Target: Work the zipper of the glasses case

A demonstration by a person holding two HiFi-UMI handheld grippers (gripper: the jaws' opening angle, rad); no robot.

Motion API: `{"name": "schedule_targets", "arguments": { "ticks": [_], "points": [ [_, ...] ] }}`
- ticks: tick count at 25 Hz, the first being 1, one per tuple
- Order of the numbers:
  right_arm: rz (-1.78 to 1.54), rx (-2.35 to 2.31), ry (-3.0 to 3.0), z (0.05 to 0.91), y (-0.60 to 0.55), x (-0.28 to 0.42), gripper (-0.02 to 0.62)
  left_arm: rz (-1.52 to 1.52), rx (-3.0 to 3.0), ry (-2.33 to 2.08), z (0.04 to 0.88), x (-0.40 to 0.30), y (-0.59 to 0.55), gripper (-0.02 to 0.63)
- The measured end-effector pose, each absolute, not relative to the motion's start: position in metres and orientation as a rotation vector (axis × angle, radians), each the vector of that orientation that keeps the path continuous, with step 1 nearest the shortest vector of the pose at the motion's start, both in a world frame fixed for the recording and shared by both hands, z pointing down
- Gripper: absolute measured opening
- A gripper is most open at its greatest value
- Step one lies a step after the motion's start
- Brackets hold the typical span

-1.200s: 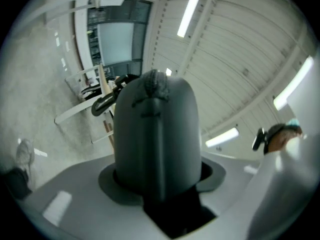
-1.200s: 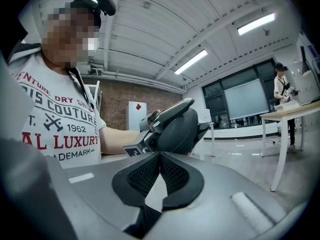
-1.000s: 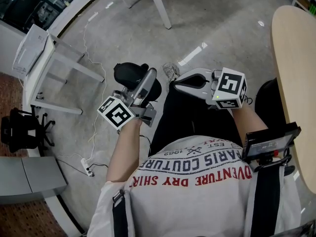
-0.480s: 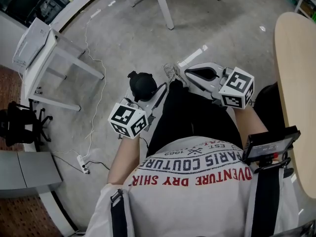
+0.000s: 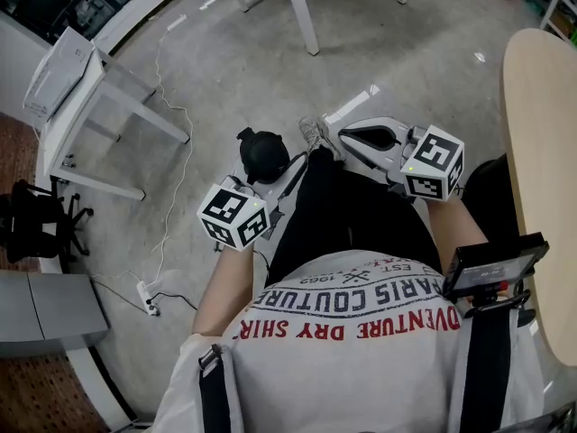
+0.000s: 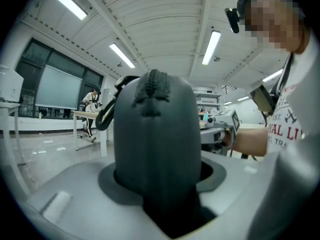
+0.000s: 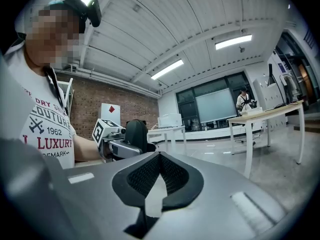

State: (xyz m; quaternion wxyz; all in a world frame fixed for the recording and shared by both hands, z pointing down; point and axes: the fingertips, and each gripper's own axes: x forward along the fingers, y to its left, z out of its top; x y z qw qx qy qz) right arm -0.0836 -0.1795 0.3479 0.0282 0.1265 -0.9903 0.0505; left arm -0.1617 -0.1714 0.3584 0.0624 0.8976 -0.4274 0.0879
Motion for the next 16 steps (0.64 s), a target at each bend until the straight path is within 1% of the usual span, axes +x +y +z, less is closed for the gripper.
{"name": "schedule_targets", "arguments": {
  "ticks": [16],
  "points": [
    [0.146, 0.372, -3.041, 0.3548, -0.1780, -0.0863, 0.000, 0.223, 2.693, -1.254, 0.3587, -0.1615, -0.1744, 0.244]
  ]
}}
